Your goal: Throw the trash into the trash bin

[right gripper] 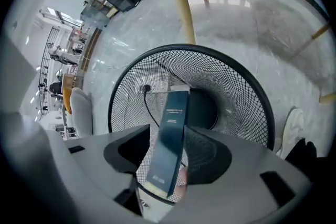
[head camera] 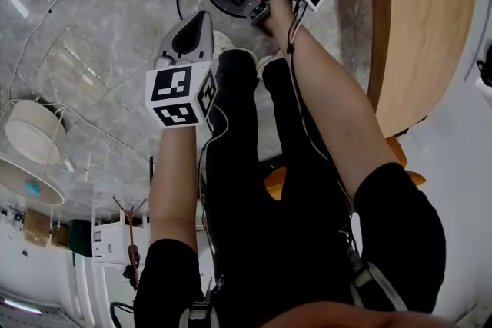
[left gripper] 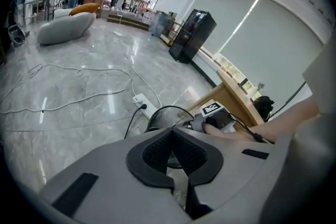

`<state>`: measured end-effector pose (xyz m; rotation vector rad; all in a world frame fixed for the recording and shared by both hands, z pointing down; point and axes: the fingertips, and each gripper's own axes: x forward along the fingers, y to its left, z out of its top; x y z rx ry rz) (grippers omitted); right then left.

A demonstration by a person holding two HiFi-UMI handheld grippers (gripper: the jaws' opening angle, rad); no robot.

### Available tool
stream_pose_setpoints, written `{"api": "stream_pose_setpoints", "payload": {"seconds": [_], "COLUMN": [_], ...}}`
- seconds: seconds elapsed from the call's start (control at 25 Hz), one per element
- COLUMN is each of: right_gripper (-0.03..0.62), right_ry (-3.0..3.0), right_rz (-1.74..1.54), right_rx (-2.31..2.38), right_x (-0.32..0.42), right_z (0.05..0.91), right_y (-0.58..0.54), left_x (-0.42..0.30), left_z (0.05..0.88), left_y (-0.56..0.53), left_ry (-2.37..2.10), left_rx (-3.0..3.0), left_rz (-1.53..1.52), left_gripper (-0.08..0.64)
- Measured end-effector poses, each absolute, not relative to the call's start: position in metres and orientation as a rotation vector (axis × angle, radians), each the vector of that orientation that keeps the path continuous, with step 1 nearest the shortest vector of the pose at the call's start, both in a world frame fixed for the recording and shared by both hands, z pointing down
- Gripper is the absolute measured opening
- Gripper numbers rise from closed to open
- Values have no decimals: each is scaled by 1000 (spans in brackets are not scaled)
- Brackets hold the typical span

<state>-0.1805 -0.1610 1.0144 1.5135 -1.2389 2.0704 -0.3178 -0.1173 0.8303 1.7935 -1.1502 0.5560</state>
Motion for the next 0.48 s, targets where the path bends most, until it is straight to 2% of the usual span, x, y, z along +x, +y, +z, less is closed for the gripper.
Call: {"api": "stream_pose_setpoints", "payload": {"seconds": [0.12, 0.28, 0.4, 0.48], "right_gripper": [215, 206, 41, 14], "right_ry": [-1265, -1292, -1317, -1368], "right_rz": [2072, 2026, 1918, 1872], "right_rx": [1499, 1496, 1507, 1497], "right_x": [-184, -183, -176, -173], "right_z": [1013, 994, 971, 953], "right_y": [-164, -162, -154, -153], "left_x": [-322, -324, -320, -314], "left_z": [835, 834, 827, 819], "left_y": [-115, -114, -114, -119], "left_ry": [-1148, -1141, -1147, -1157], "left_rx": [1774, 1770, 1774, 1788], "left_rz": [572, 584, 588, 583], "left_gripper": [8, 8, 8, 8]}}
